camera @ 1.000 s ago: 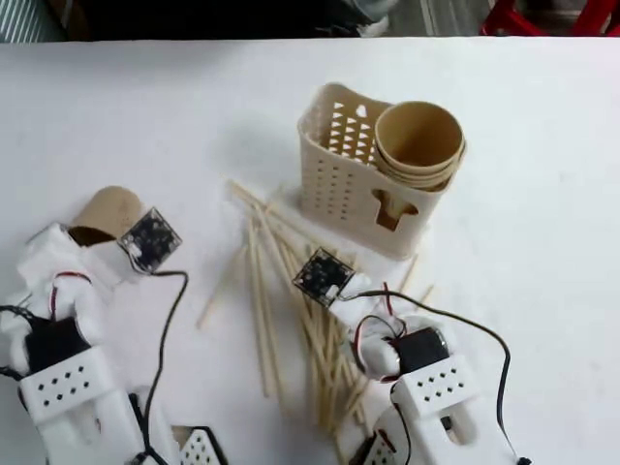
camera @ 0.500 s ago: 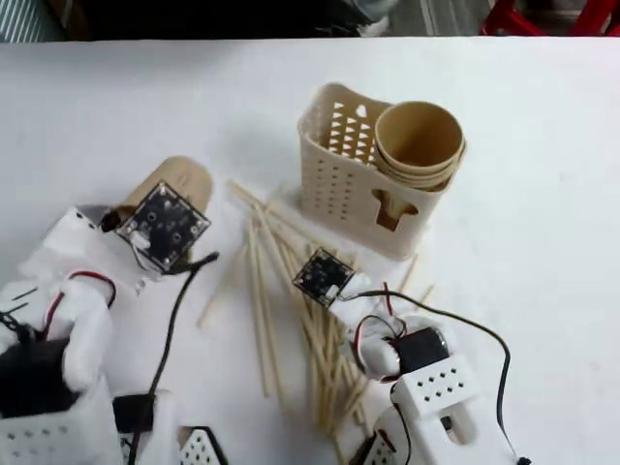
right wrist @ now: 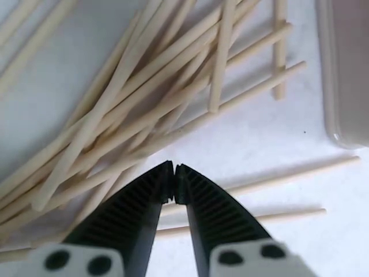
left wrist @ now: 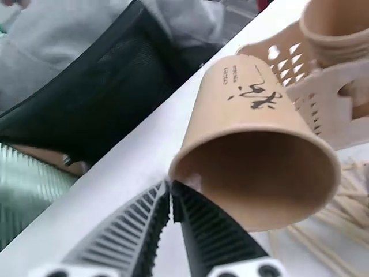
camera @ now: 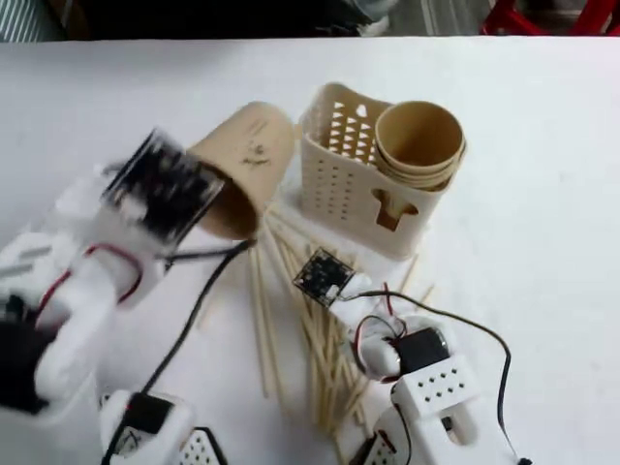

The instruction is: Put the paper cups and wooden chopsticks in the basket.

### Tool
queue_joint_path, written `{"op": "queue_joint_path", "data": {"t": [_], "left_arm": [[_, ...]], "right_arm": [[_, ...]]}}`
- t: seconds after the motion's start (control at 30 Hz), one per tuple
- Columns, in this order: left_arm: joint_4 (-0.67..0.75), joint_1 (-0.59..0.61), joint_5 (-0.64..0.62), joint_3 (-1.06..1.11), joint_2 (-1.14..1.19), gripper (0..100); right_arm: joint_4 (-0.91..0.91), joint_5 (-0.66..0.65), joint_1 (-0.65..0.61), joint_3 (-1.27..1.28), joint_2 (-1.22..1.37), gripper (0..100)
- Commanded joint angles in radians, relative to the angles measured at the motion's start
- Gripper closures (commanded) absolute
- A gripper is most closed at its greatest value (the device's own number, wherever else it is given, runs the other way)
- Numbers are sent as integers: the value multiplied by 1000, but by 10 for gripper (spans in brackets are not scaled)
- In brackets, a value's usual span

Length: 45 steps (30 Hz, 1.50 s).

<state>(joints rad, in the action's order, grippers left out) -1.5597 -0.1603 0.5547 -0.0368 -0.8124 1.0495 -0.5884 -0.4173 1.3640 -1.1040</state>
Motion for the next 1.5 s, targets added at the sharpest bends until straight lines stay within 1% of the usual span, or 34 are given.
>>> {"op": "queue_joint_path", "data": {"t": [0.0,0.17,0.33,0.57,0.67,0.73,0.83,0.93,1.03,1.2,1.27,1.37,1.4,1.47], "left_arm": [[-29,-116,-52,-252,188,979],[-51,-203,-87,-446,383,979],[-51,-266,-87,-583,544,979],[-43,-326,-87,-760,717,978],[-57,-321,-87,-827,766,978],[-91,-311,-84,-864,780,978],[-157,-260,-81,-905,782,978],[-227,-183,-80,-947,780,977],[-230,-64,-77,-916,756,976],[-230,56,60,-738,642,961],[-230,90,80,-612,567,897],[-230,134,84,-390,433,762],[-230,150,100,-313,386,737],[-227,165,170,-155,289,748]], "right_arm": [[-13,-6,5,-5,-1,974],[-13,-6,5,-5,-1,974],[-13,-6,2,-5,-1,974],[-35,-6,-1,14,-4,974],[-35,-6,-1,15,-7,974],[-35,-6,-1,15,-8,974],[-35,-6,1,15,-8,974],[-35,-6,1,15,-8,974],[-35,-6,1,15,-8,974],[-35,-6,2,14,-8,974],[-35,-6,4,14,-8,974],[-35,-6,5,14,-8,974],[-35,-6,5,14,-8,974],[-35,-6,5,14,-8,974]]}}
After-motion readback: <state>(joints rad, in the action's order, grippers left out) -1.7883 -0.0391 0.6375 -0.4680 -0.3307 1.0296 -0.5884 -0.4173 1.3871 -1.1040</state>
